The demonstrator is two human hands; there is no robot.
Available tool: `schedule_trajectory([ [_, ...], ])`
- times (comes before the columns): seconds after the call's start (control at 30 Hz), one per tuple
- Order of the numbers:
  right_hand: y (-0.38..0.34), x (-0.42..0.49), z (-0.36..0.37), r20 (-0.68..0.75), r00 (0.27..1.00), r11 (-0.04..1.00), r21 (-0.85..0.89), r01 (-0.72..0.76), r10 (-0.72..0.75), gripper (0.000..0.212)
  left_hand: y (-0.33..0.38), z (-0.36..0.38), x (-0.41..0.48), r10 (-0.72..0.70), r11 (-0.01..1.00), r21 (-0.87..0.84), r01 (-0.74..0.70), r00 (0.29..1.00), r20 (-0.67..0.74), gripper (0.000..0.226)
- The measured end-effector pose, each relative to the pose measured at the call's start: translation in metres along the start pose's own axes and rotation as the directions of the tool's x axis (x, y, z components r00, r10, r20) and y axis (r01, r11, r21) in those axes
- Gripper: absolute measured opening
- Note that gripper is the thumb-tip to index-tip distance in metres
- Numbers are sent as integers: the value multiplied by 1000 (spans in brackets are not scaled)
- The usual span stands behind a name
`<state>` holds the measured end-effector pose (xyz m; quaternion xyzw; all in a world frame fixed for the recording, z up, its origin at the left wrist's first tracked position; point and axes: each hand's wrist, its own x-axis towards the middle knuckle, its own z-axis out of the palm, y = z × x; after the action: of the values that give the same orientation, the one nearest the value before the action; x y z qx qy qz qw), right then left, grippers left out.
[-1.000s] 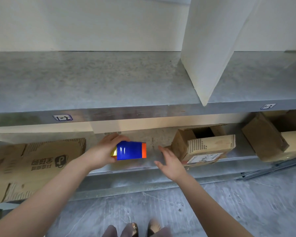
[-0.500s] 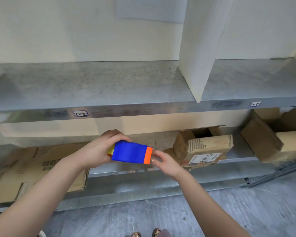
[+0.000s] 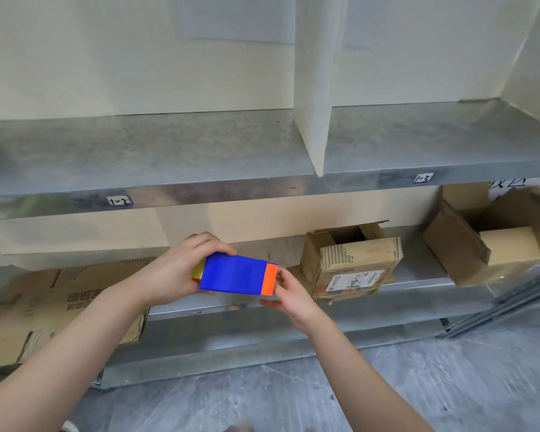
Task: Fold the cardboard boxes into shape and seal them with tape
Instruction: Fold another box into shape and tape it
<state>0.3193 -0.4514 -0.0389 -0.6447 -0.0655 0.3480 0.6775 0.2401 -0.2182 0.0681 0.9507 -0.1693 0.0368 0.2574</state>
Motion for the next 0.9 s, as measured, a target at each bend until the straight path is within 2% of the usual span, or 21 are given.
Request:
schedule_trajectory([
  [0.1, -3, -5, -15, 38, 999, 990, 141, 3, -8, 27, 16, 4, 5, -14, 1000, 5, 14, 1000, -13, 68],
  [0.2, -12, -12, -35, 47, 999, 986, 167, 12, -20, 33, 37, 7, 16, -2, 1000, 17, 3, 999, -48, 63],
  [0.4, -40, -33, -79, -20, 999, 997, 54, 50, -49, 43, 85, 19, 41, -44, 999, 12, 45, 994, -96, 66],
  [0.5, -55, -41, -102, -56, 997, 998, 7, 55, -54, 38, 108, 22, 53, -67, 998, -18, 65, 989, -134, 70],
  [0.7, -78, -61, -137, 17, 993, 993, 5, 120, -120, 21, 139, 22, 72, -65, 998, -22, 62, 980, -190, 71],
  [0.9, -90, -66, -152, -103, 959, 941, -244, 232, -263, 18, 140, 24, 85, -71, 997, -49, 63, 983, -171, 69],
])
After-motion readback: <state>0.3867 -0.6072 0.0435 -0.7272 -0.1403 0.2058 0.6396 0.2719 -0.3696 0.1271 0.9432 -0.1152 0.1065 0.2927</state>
